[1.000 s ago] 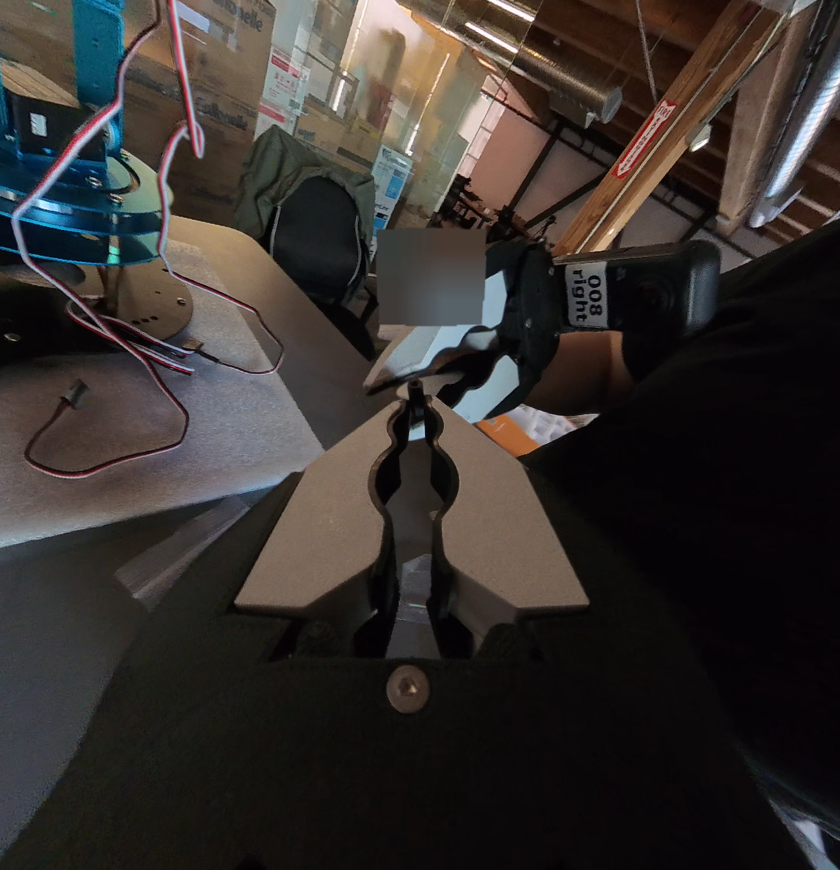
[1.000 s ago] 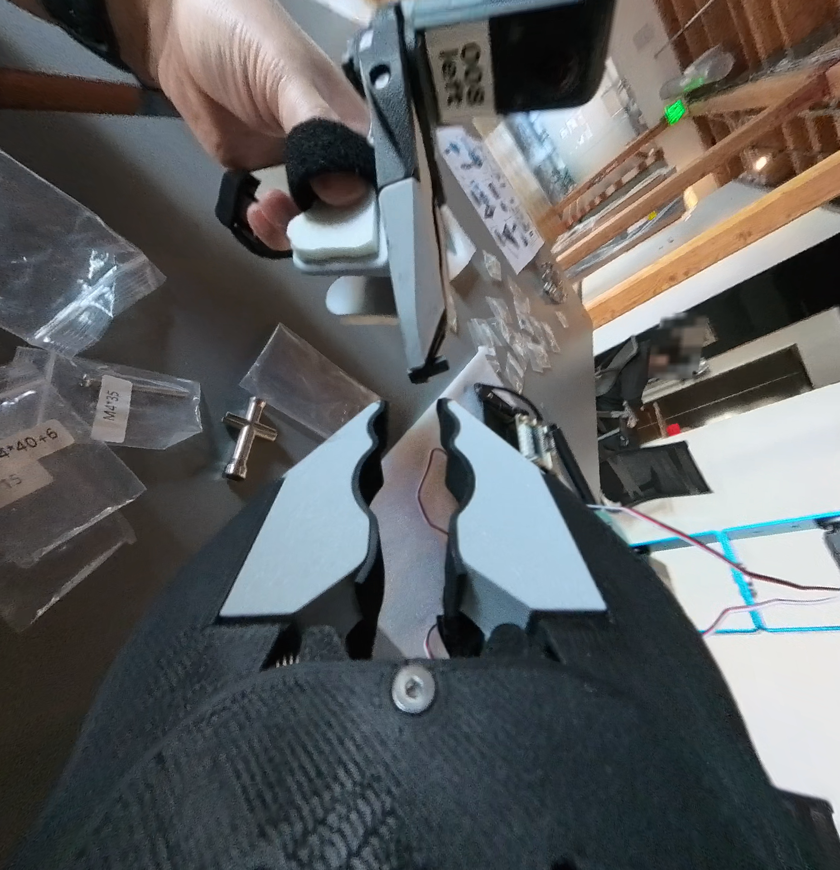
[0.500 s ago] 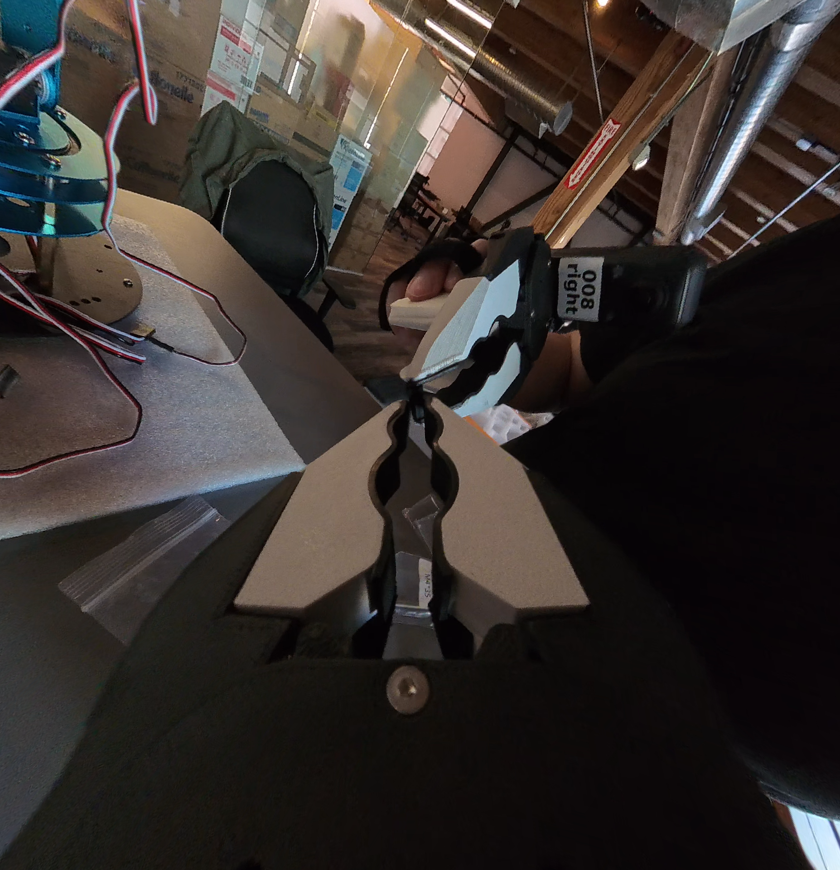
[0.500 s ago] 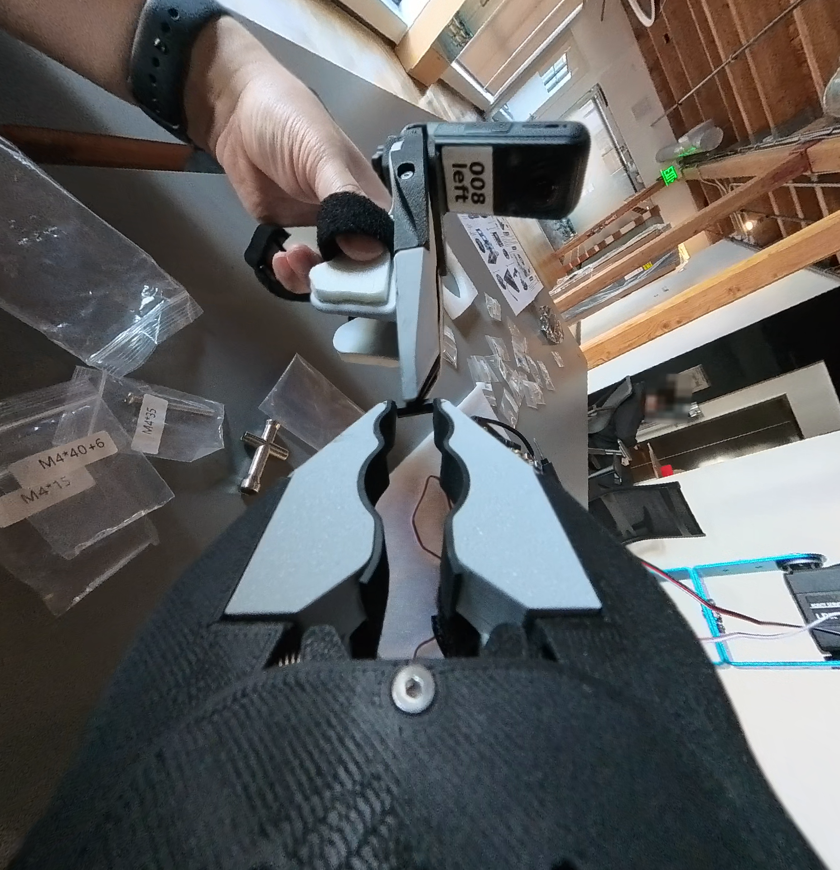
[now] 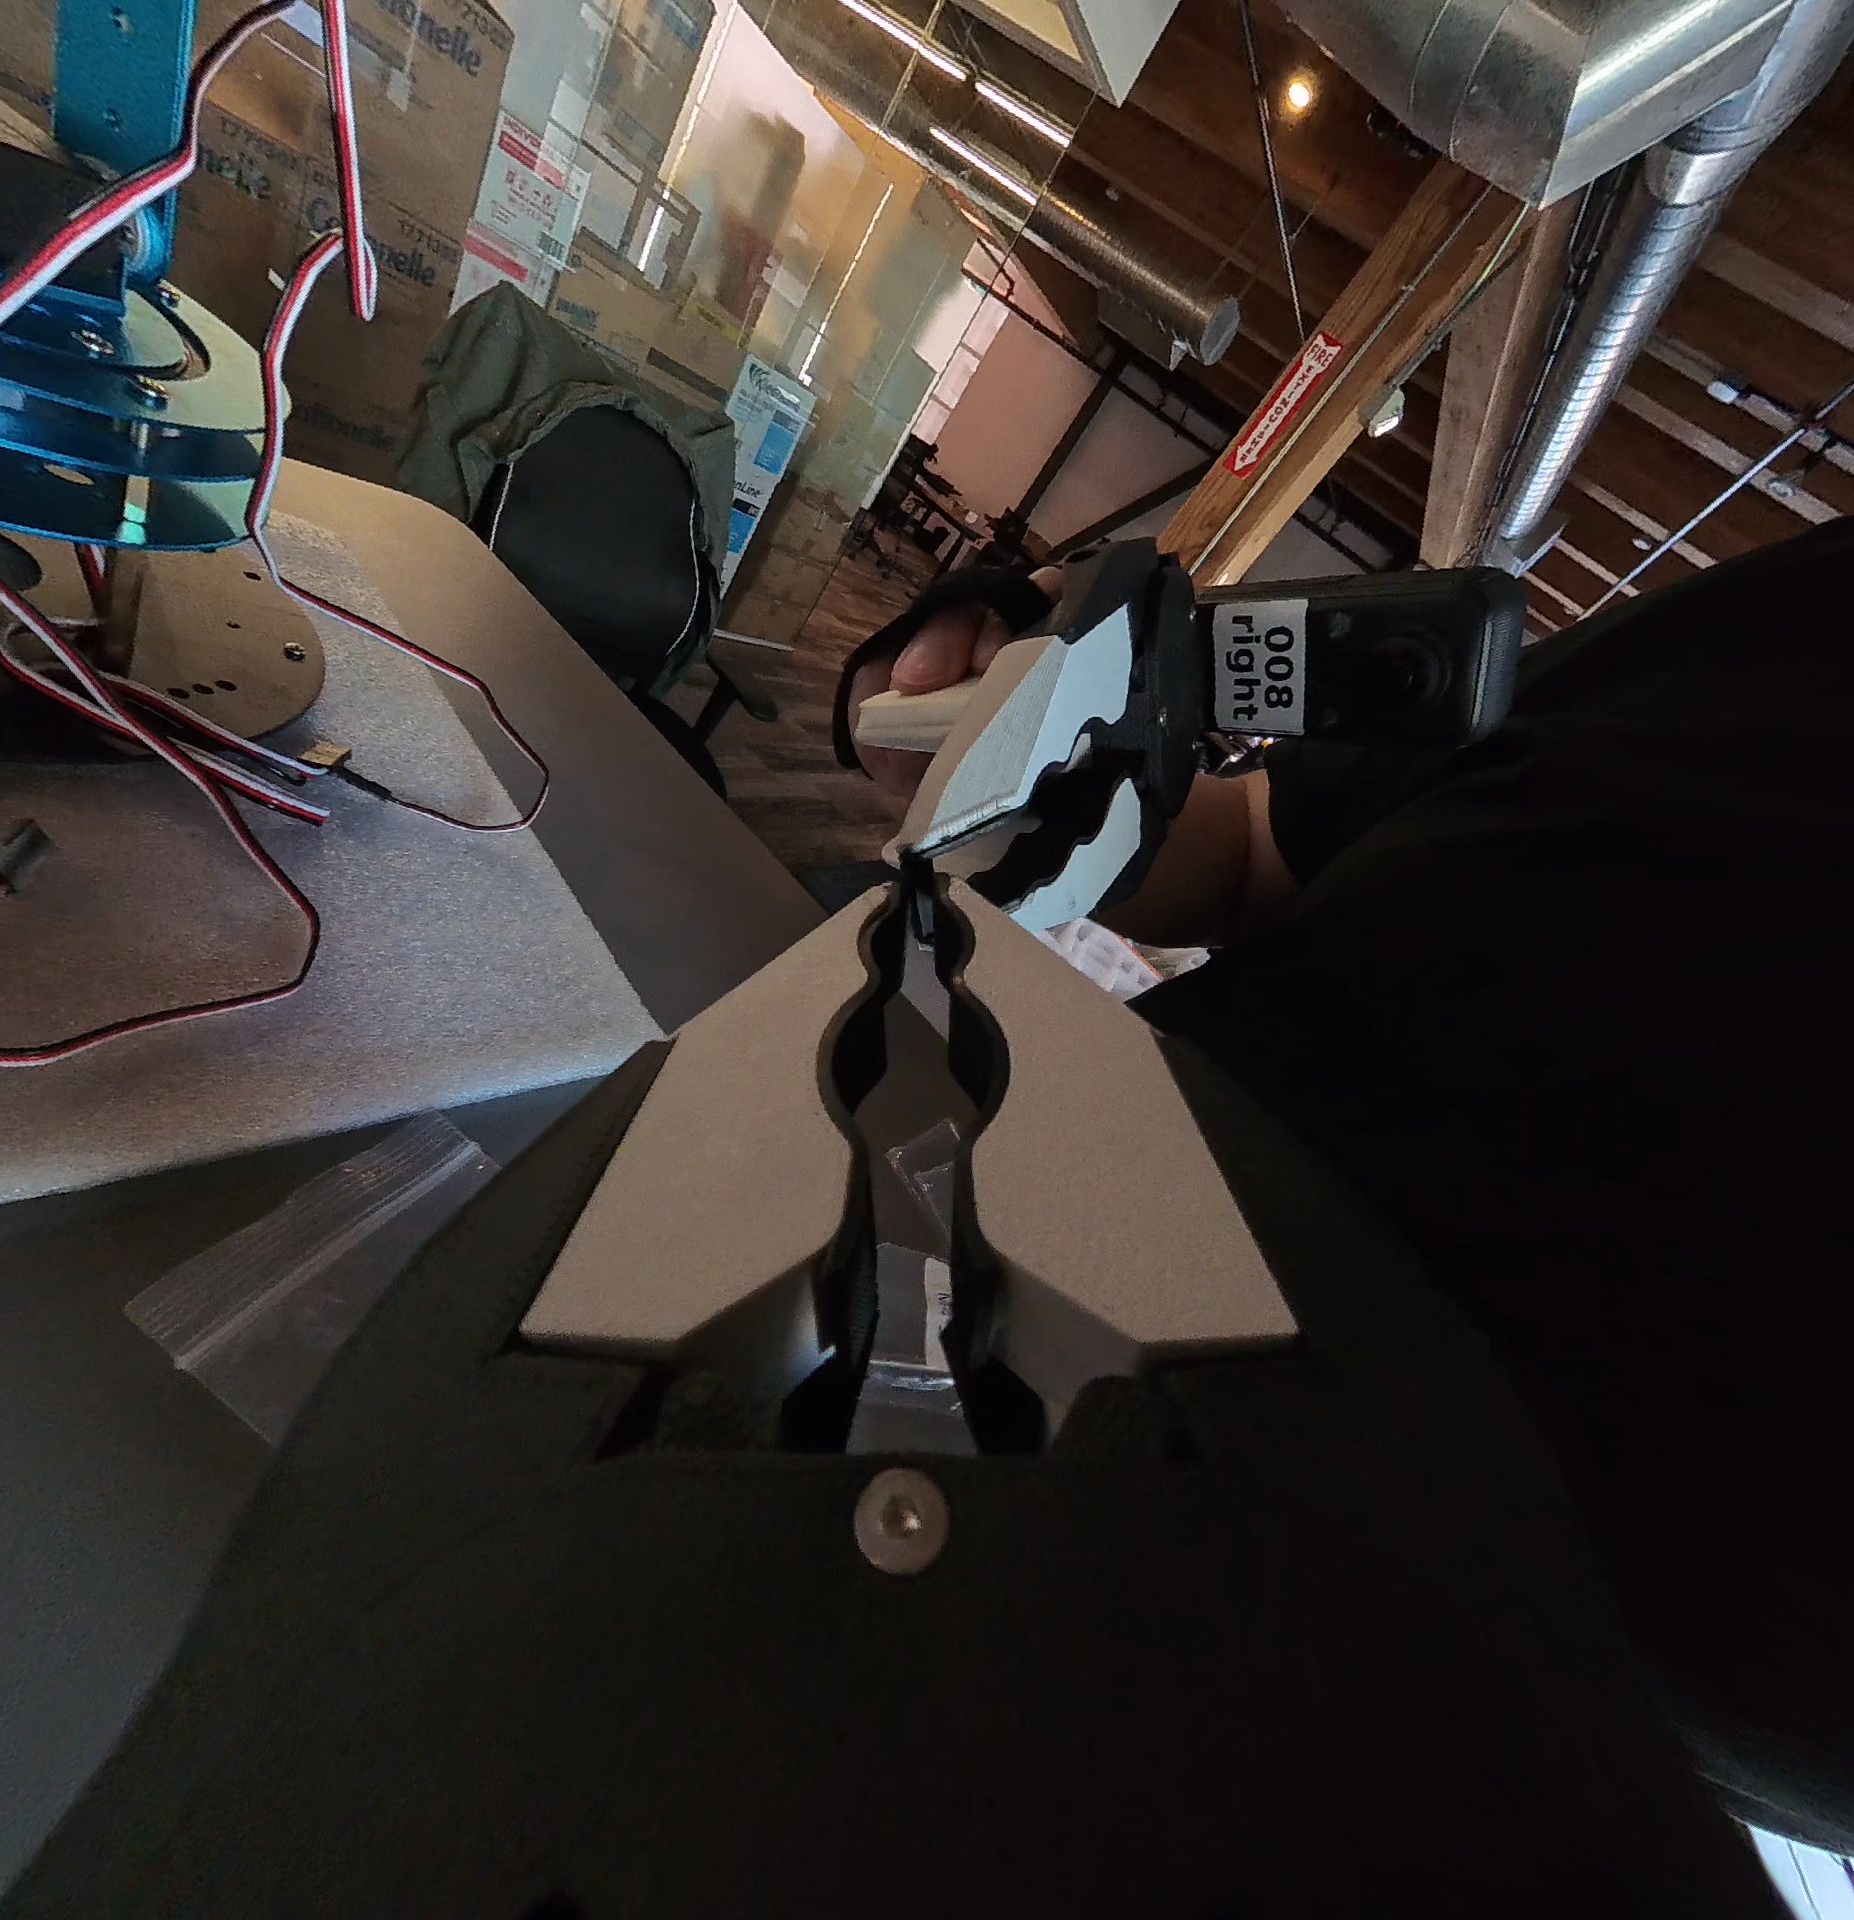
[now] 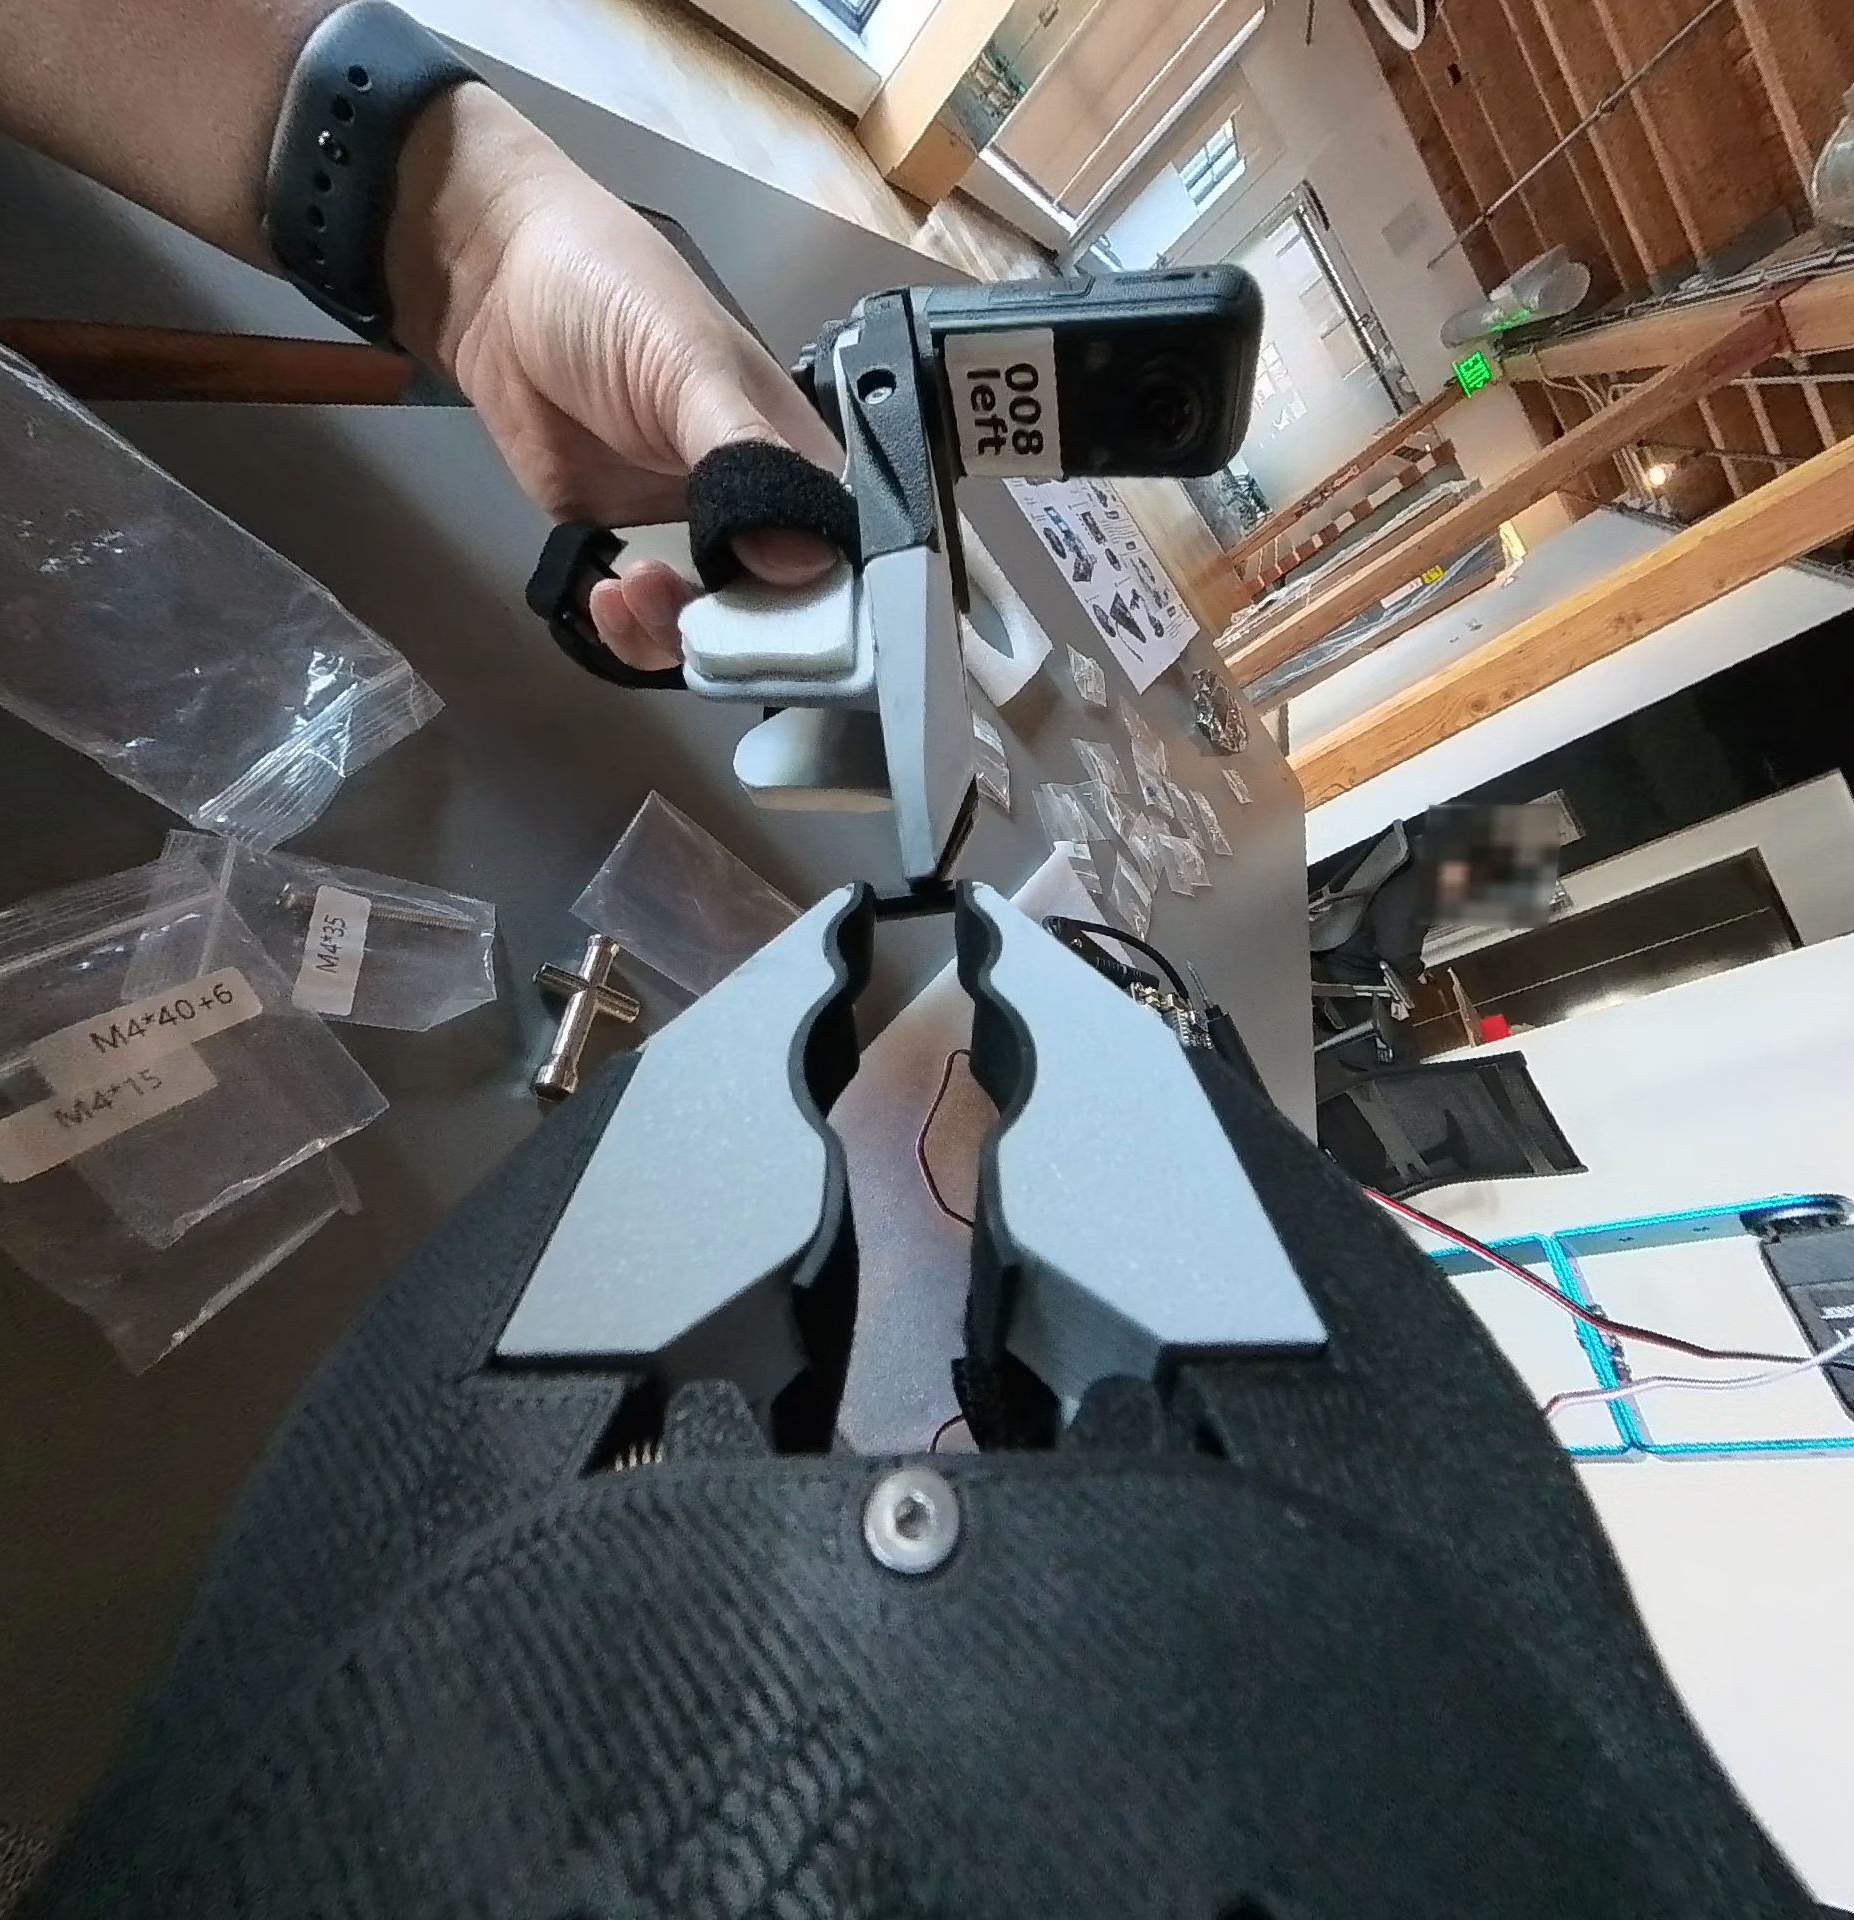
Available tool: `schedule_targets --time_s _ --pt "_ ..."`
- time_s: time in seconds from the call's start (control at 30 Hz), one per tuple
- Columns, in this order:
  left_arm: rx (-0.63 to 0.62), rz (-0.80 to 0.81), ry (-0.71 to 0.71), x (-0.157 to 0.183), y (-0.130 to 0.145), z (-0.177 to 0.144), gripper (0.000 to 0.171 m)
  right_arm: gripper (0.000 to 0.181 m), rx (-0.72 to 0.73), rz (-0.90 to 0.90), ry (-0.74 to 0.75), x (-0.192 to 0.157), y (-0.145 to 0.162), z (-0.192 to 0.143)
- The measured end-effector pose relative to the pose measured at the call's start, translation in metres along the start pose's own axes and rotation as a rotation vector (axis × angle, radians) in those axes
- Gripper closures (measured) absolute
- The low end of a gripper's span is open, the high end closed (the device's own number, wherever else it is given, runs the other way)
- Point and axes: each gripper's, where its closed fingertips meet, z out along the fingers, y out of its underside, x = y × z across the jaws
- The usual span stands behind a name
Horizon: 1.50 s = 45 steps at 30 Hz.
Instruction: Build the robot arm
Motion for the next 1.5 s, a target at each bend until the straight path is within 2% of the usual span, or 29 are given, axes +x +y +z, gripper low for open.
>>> schedule_targets --time_s 0.2,0.3,0.43,0.6,0.73,0.83,0.97,1.03,1.17,1.3,1.5 --pt "-0.010 0.022 -0.029 -0.002 0.000 -0.001 0.170 0.166 -0.006 0.007 0.016 0.001 0.002 0.002" --pt "0.022 0.029 -0.034 -0.002 -0.005 -0.002 0.171 0.157 -0.010 0.021 0.032 0.003 0.005 0.002" --pt "0.034 0.091 -0.098 -0.009 -0.008 -0.005 0.171 0.157 -0.019 0.064 0.025 0.002 0.014 0.000" --pt "-0.030 0.231 -0.295 -0.039 -0.004 -0.012 0.171 0.156 -0.045 0.148 0.008 -0.001 0.033 -0.004" --pt "-0.003 0.299 -0.402 -0.066 -0.013 -0.015 0.171 0.156 -0.035 0.196 0.015 0.001 0.049 -0.011" --pt "-0.015 0.237 -0.497 -0.094 -0.014 -0.018 0.171 0.156 -0.019 0.234 0.030 0.008 0.060 -0.016" --pt "0.071 0.151 -0.524 -0.109 -0.037 -0.018 0.171 0.156 0.018 0.260 0.016 0.017 0.066 -0.015" --pt "0.071 0.134 -0.513 -0.109 -0.044 -0.016 0.171 0.157 0.020 0.283 0.035 0.025 0.067 -0.008" --pt "0.079 0.182 -0.600 -0.107 -0.051 -0.024 0.171 0.160 -0.029 0.410 0.185 0.056 0.075 0.018" --pt "0.136 0.234 -0.648 -0.097 -0.059 -0.030 0.171 0.160 0.025 0.612 0.157 0.062 0.066 0.048" --pt "0.152 0.244 -0.650 -0.092 -0.058 -0.032 0.171 0.162 0.052 0.663 0.177 0.074 0.063 0.060"
